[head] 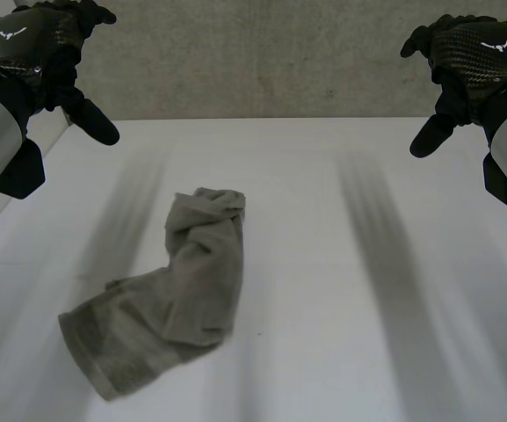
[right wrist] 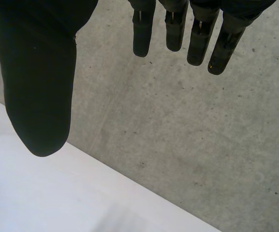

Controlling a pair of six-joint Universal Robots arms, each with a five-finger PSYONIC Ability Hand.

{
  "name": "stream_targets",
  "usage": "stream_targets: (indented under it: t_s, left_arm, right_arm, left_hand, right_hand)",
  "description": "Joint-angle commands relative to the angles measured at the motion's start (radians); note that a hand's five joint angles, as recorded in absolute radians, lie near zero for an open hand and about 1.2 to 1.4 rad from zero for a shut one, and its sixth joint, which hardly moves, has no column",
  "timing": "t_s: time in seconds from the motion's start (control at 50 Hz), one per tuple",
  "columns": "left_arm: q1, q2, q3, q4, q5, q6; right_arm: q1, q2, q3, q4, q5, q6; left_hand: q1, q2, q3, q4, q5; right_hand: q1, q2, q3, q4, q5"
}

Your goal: Fold the towel.

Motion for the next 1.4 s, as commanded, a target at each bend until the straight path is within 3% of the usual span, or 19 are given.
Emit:
stream_targets:
  t_s: [0.02, 0.18, 0.34, 0.5, 0.58, 0.8, 0.92, 1.06, 1.08, 1.1, 1.12, 1.14, 1.16, 1.18, 1.22, 1.26, 1.28, 1.3, 1.4]
  left_arm:
    - [0.003, 0.002, 0.0, 0.0, 0.001, 0.003]
    - [0.014, -0.009, 0.018, -0.008, -0.001, 0.015]
    - [0.12, -0.039, -0.02, -0.02, -0.006, 0.024]
    - [0.229, -0.082, -0.268, -0.054, 0.022, 0.02]
    - [0.284, -0.081, -0.43, 0.009, 0.076, 0.023]
    - [0.275, -0.069, -0.658, 0.182, 0.1, 0.026]
    - [0.246, -0.101, -0.712, 0.241, 0.099, 0.028]
    - [0.165, -0.199, -0.701, 0.276, 0.094, 0.029]
    - [0.164, -0.199, -0.701, 0.276, 0.094, 0.029]
    - [0.16, -0.204, -0.696, 0.28, 0.094, 0.029]
    - [0.16, -0.202, -0.692, 0.286, 0.094, 0.031]
    - [0.16, -0.202, -0.692, 0.287, 0.094, 0.031]
    - [0.158, -0.199, -0.683, 0.294, 0.093, 0.031]
    - [0.158, -0.199, -0.683, 0.294, 0.093, 0.031]
    - [0.149, -0.184, -0.635, 0.32, 0.09, 0.031]
    - [0.14, -0.17, -0.597, 0.329, 0.08, 0.031]
    - [0.131, -0.147, -0.551, 0.337, 0.074, 0.031]
    - [0.131, -0.147, -0.551, 0.337, 0.074, 0.031]
    - [0.115, -0.081, -0.403, 0.343, 0.063, 0.031]
  right_arm:
    - [0.011, 0.004, 0.003, 0.001, -0.033, -0.001]
    - [0.023, 0.039, 0.003, 0.013, -0.137, -0.027]
    - [0.026, 0.131, -0.036, 0.013, -0.248, -0.081]
    - [0.102, 0.398, -0.224, 0.006, -0.463, -0.083]
    - [0.129, 0.498, -0.302, 0.001, -0.5, -0.084]
    - [0.244, 0.833, -0.557, -0.046, -0.532, -0.19]
    - [0.264, 0.955, -0.606, -0.05, -0.512, -0.386]
    - [0.267, 1.007, -0.637, -0.053, -0.469, -0.502]
    - [0.267, 1.012, -0.651, -0.056, -0.454, -0.506]
    - [0.267, 1.012, -0.651, -0.056, -0.454, -0.506]
    - [0.267, 1.015, -0.664, -0.057, -0.439, -0.515]
    - [0.265, 1.015, -0.677, -0.065, -0.42, -0.517]
    - [0.265, 1.015, -0.677, -0.065, -0.42, -0.517]
    - [0.267, 1.007, -0.687, -0.089, -0.39, -0.515]
    - [0.267, 0.993, -0.689, -0.137, -0.336, -0.514]
    - [0.267, 0.922, -0.683, -0.268, -0.169, -0.509]
    - [0.267, 0.921, -0.683, -0.269, -0.168, -0.509]
    - [0.264, 0.873, -0.671, -0.325, -0.092, -0.506]
    - [0.253, 0.708, -0.577, -0.41, -0.006, -0.502]
  left_hand:
    - [-0.003, 0.01, 0.009, 0.007, -0.024]
    - [0.097, 0.11, 0.108, 0.106, 0.075]
    - [0.179, 0.192, 0.191, 0.189, 0.158]
    - [0.161, 0.174, 0.173, 0.171, 0.14]
    - [0.167, 0.18, 0.179, 0.177, 0.146]
    - [0.185, 0.198, 0.196, 0.194, 0.163]
    - [0.22, 0.233, 0.232, 0.23, 0.199]
    - [0.624, 0.637, 0.636, 0.634, 0.603]
    - [0.625, 0.638, 0.637, 0.635, 0.604]
    - [0.814, 0.827, 0.826, 0.824, 0.793]
    - [1.016, 1.03, 1.028, 1.026, 0.995]
    - [1.018, 1.032, 1.03, 1.028, 0.997]
    - [1.204, 1.218, 1.216, 1.214, 1.183]
    - [1.206, 1.22, 1.218, 1.216, 1.185]
    - [1.218, 1.231, 1.23, 1.228, 1.196]
    - [1.218, 1.231, 1.23, 1.228, 1.196]
    - [1.218, 1.231, 1.23, 1.228, 1.196]
    - [1.218, 1.231, 1.23, 1.228, 1.196]
    - [1.218, 1.231, 1.23, 1.228, 1.196]
  right_hand:
    - [-0.111, -0.092, -0.062, -0.074, -0.063]
    - [-0.111, -0.092, -0.062, -0.074, -0.063]
    - [-0.111, -0.092, -0.062, -0.074, -0.063]
    - [-0.111, -0.092, -0.062, -0.074, -0.063]
    - [-0.111, -0.092, -0.062, -0.074, -0.063]
    - [-0.111, -0.092, -0.062, -0.074, -0.063]
    - [-0.057, -0.038, -0.008, -0.02, -0.009]
    - [0.184, 0.203, 0.233, 0.221, 0.232]
    - [0.414, 0.432, 0.462, 0.451, 0.462]
    - [0.416, 0.435, 0.465, 0.453, 0.464]
    - [0.654, 0.673, 0.703, 0.691, 0.703]
    - [0.921, 0.94, 0.97, 0.958, 0.969]
    - [0.924, 0.943, 0.973, 0.961, 0.972]
    - [1.109, 1.128, 1.158, 1.146, 1.157]
    - [1.111, 1.129, 1.159, 1.148, 1.159]
    - [1.111, 1.129, 1.159, 1.148, 1.159]
    - [1.111, 1.129, 1.159, 1.148, 1.159]
    - [1.111, 1.129, 1.159, 1.148, 1.159]
    - [1.111, 1.129, 1.159, 1.148, 1.159]
